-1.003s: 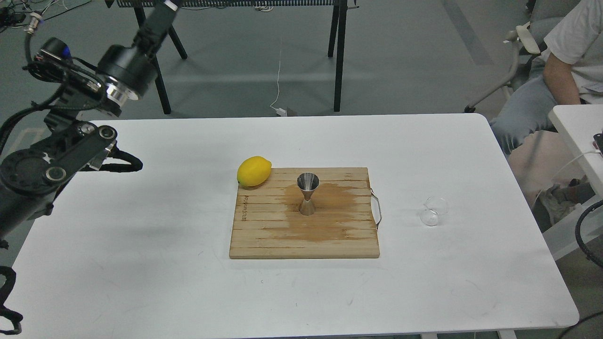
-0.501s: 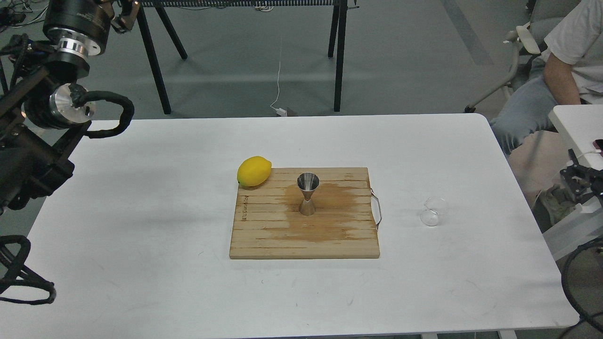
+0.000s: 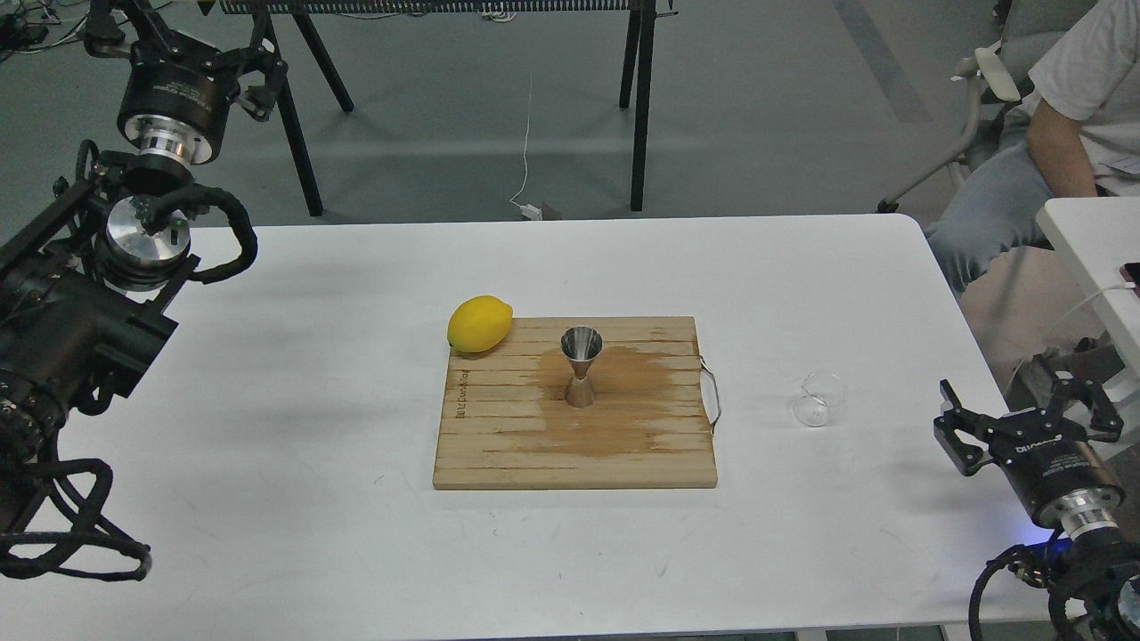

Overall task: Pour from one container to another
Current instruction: 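Move the right gripper toward the small clear glass beside the board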

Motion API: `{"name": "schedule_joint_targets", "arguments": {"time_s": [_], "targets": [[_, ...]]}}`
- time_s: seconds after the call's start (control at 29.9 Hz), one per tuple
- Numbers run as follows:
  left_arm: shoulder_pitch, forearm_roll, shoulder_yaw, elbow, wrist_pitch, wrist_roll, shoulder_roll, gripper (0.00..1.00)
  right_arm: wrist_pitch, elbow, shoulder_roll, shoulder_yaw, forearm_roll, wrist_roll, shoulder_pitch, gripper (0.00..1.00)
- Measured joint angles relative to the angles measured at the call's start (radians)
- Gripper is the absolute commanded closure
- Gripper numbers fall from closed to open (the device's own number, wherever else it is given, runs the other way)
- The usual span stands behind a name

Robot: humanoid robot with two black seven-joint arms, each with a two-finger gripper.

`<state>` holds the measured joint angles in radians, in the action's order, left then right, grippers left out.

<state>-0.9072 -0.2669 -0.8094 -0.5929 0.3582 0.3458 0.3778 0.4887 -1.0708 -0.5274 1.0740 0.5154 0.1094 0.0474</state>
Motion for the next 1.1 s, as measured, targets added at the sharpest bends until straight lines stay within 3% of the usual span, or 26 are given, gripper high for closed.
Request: {"name": "schedule_joint_targets", "arguments": {"time_s": [0.6, 1.1], "targets": [[0.007, 0.000, 0.006, -0.010, 0.007, 0.009, -0.002, 0.00, -0.012, -0.098, 0.105, -0.102, 0.048, -0.008, -0.023, 0.02], [0.017, 0.000, 0.006, -0.012, 0.009, 0.018, 0.000, 0.00, -0.425, -0.119, 0.171, -0.036, 0.104, -0.007, -0.038, 0.02]]}}
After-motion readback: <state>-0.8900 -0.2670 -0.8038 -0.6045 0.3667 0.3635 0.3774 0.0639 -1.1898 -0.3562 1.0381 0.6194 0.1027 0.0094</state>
